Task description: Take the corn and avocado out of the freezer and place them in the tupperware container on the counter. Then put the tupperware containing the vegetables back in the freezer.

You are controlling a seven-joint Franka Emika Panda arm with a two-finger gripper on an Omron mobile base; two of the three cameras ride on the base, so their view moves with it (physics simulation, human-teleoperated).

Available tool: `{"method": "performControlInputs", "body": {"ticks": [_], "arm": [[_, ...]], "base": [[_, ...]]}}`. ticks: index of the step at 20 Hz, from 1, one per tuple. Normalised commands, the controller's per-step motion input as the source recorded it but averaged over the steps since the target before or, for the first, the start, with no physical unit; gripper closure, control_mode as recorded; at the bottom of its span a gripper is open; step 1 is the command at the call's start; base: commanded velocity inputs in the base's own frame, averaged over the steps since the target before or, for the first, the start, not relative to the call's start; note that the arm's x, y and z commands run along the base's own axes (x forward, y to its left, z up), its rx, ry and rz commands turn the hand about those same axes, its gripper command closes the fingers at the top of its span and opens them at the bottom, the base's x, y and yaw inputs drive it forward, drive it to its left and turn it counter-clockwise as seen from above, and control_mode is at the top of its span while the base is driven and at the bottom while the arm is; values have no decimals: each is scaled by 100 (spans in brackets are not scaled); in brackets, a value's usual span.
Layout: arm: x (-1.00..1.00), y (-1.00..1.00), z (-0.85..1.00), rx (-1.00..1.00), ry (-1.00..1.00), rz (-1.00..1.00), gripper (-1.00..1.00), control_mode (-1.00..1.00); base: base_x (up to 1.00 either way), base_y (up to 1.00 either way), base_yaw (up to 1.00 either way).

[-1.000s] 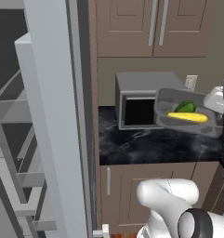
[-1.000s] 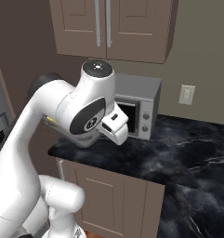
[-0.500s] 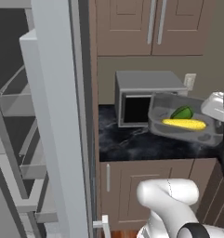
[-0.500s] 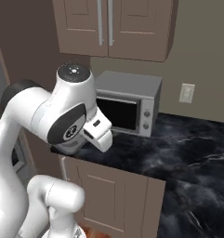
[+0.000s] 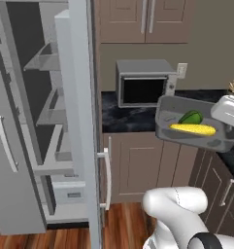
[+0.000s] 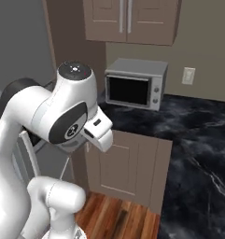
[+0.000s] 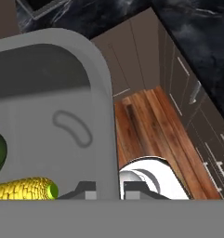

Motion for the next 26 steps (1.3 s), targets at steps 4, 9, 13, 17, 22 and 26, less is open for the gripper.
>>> {"method": "performControlInputs", "body": {"ticks": [4, 9, 13, 17, 22, 26], "arm": [[0, 0, 0, 0, 0, 0, 100, 100], [0, 0, 0, 0, 0, 0, 100, 100], [0, 0, 0, 0, 0, 0, 100, 100], [0, 0, 0, 0, 0, 0, 100, 100], [0, 0, 0, 0, 0, 0, 100, 100], [0, 0, 0, 0, 0, 0, 100, 100]], "base": [[-100, 45, -20], [-100, 66, -35], [-100, 78, -47], [-100, 91, -45], [-70, 100, -31], [1, 100, -17]]}}
